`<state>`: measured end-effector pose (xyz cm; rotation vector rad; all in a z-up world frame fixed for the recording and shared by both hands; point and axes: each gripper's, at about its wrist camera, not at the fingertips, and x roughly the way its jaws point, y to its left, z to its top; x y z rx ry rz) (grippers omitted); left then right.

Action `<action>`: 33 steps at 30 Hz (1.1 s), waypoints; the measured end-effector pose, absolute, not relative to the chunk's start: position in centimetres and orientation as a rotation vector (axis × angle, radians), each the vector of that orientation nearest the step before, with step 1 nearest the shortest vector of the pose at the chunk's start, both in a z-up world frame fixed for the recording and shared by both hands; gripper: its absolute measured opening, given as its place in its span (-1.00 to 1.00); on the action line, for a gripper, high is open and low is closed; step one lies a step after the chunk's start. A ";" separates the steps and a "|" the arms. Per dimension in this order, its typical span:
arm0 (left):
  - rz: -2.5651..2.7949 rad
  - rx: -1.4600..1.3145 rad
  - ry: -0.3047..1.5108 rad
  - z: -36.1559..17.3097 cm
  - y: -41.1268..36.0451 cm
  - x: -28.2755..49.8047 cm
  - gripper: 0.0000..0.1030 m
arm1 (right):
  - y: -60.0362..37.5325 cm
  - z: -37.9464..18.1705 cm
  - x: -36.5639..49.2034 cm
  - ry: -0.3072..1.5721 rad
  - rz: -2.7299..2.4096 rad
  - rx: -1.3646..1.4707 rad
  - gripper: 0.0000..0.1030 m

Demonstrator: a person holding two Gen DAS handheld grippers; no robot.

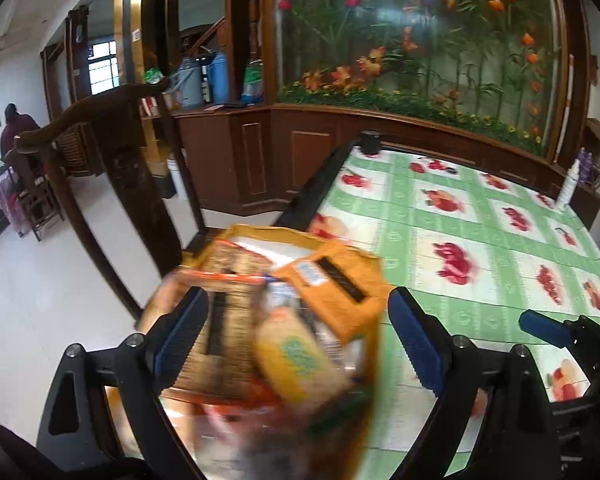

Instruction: Organize snacks

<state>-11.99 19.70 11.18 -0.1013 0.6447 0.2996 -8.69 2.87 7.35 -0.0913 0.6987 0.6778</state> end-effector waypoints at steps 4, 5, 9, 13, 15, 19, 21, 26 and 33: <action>0.244 -0.087 0.661 10.4 16.3 -11.0 0.80 | -0.5 7.1 -8.3 0.695 0.540 -0.089 0.58; 0.229 -0.082 0.665 10.3 15.5 -10.7 0.80 | -1.2 7.0 -8.2 0.700 0.516 -0.088 0.58; 0.148 -0.056 0.667 9.8 11.9 -9.5 0.80 | -4.6 6.7 -8.0 0.709 0.438 -0.054 0.58; 0.090 -0.026 0.679 9.3 9.2 -8.6 0.81 | -7.0 6.2 -7.8 0.724 0.382 -0.044 0.58; 0.062 -0.021 0.687 8.9 8.2 -8.0 0.81 | -8.0 5.9 -7.9 0.728 0.354 -0.034 0.58; 0.057 -0.001 0.705 8.1 6.9 -7.2 0.81 | -9.6 5.4 -7.7 0.728 0.298 0.003 0.58; 0.044 -0.005 0.717 7.6 6.4 -6.8 0.81 | -10.0 5.1 -7.5 0.730 0.268 0.012 0.58; -0.010 -0.063 0.762 6.6 6.4 -6.2 0.81 | -10.1 4.7 -7.1 0.742 0.268 0.014 0.58; 0.086 -0.046 0.714 7.9 8.0 -7.6 0.81 | -9.0 5.1 -7.1 0.749 0.326 -0.008 0.58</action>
